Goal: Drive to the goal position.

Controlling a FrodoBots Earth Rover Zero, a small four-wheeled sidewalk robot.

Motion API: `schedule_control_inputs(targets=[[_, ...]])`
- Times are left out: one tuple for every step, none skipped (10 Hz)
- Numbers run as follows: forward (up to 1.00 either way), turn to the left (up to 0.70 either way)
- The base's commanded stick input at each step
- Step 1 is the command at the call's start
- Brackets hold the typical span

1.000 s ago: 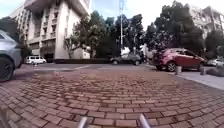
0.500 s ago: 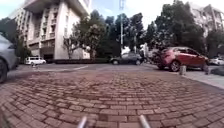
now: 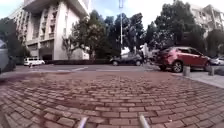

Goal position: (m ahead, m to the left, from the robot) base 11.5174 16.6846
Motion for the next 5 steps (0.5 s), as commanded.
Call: schedule_control_inputs(targets=[[0.70,0.00],[0.70,0.00],[0.70,0.00],[0.70,0.00],[0.70,0.11]])
